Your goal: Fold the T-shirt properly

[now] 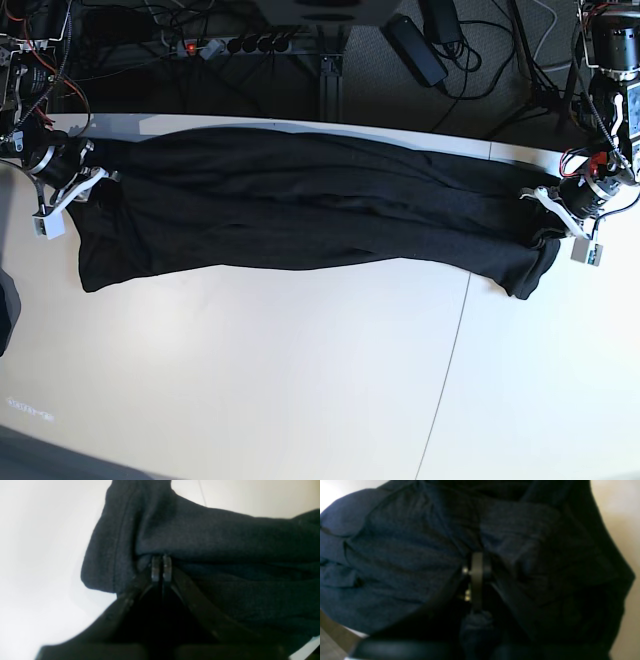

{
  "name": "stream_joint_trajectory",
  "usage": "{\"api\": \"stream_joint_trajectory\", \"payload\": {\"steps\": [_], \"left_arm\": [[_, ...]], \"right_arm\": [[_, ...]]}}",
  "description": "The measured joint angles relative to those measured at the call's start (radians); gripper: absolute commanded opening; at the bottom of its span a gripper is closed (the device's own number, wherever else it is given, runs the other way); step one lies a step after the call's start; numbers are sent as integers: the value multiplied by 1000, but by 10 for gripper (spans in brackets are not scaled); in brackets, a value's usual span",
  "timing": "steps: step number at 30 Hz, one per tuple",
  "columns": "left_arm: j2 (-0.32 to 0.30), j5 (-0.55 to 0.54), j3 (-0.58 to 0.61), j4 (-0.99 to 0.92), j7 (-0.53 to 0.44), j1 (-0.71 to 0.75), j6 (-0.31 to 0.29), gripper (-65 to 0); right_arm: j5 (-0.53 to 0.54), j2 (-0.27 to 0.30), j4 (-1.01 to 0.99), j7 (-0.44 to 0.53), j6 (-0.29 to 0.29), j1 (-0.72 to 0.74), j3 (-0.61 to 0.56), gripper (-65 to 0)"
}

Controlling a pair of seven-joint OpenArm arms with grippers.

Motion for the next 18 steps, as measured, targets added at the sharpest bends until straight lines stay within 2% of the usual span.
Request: {"api": "stream_joint_trajectory", "payload": {"steps": [4,10,13,16,17,18], "left_arm": [[7,17,15,-71,22,-95,-2,-650],[4,45,100,-151,12,-197,-2,-650],[4,15,108,-152,45,-215,-2,-646],[-14,-105,111,-132,184,-232,-2,-443],[-24,-153,113,-111,243,-235,-2,-388],[-34,-198,113,-84,293,-237,-2,-359]], "right_arm": [[-37,0,-49,-5,0,63,-2,-650],[-48,1,-185,-9,0,204,-26,-650],[-50,6,-217,-8,1,238,-53,-650],[-51,6,-218,-1,0,243,-80,-650],[-51,6,-217,0,0,243,-87,-650],[-52,6,-217,0,0,243,-94,-650]]}}
